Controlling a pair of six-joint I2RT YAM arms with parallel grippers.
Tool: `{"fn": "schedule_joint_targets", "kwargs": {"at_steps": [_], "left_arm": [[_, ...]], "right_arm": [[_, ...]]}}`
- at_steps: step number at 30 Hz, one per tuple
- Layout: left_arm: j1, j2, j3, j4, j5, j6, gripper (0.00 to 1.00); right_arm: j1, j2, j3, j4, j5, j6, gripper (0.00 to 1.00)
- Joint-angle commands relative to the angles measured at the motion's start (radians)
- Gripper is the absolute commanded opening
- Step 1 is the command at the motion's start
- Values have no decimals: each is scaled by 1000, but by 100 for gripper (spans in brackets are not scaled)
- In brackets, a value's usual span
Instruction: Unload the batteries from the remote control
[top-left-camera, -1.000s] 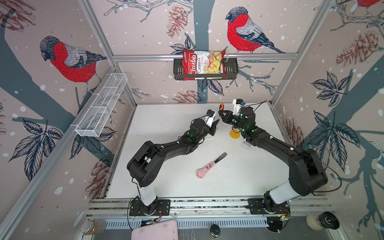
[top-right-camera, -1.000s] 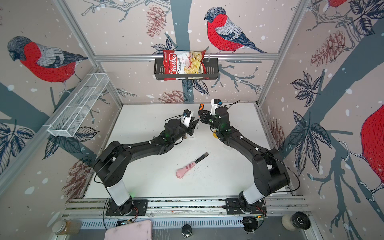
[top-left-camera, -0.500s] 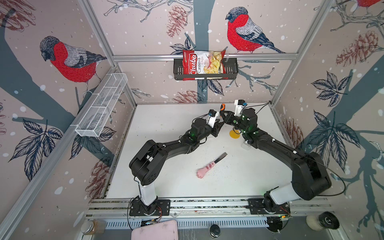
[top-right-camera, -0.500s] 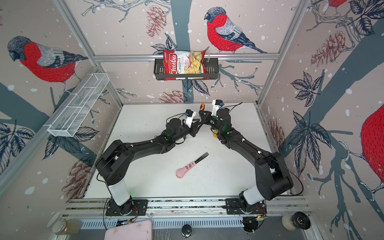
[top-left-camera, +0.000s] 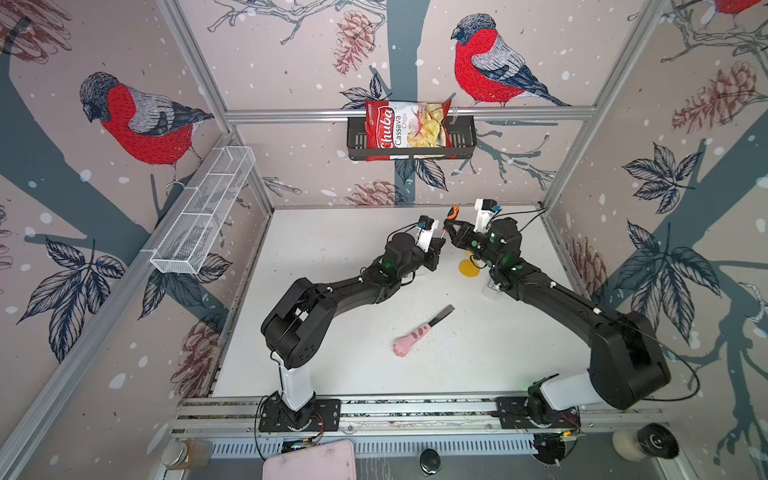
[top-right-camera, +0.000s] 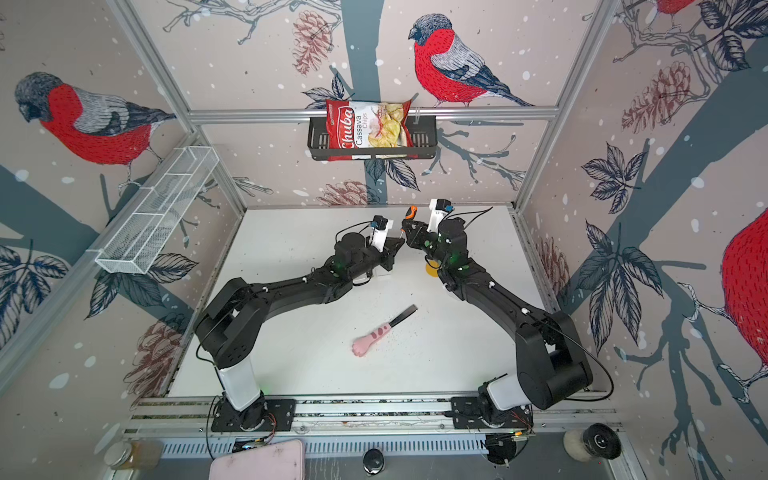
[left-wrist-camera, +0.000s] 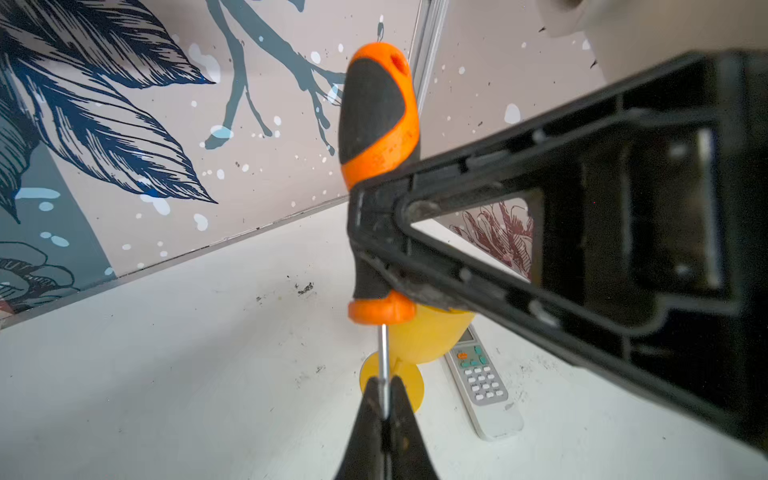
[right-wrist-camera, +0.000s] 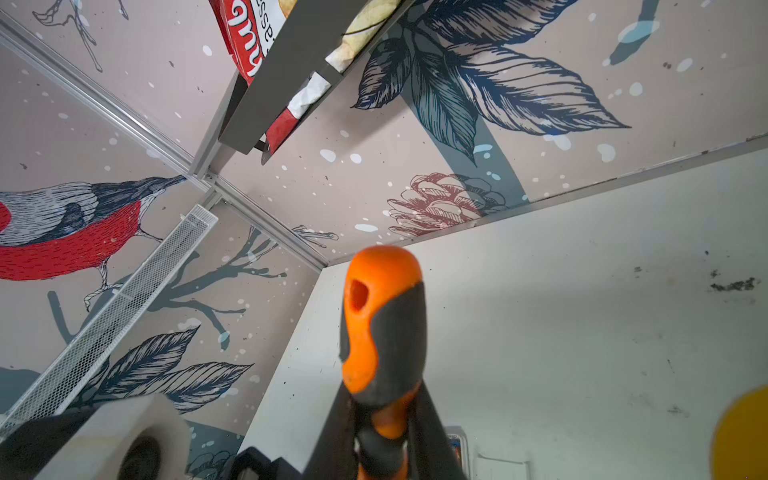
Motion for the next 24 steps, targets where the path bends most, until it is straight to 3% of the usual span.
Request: {"fn": "schedule_joint_targets", "kwargs": {"at_steps": [1, 5, 7, 14, 18, 24], "left_arm": [[26, -10, 1, -27, -11, 48, 0], [46, -39, -19, -65, 28, 138, 0], [57, -47, 1, -129, 55, 225, 0], [118, -84, 95, -416, 94, 520, 0], [129, -102, 144, -592, 144, 701, 0], [128, -145, 132, -655, 165, 820, 0]], "right_arm": [[-22, -11, -8, 8, -79, -15, 23], [-93, -2, 22, -13, -233, -33, 56], [-138, 12, 62, -51, -335, -57, 66], [-229, 141, 268, -286, -663, -213, 72], [-236, 181, 338, -377, -666, -278, 68], [-235, 223, 401, -491, -739, -370, 70]]}}
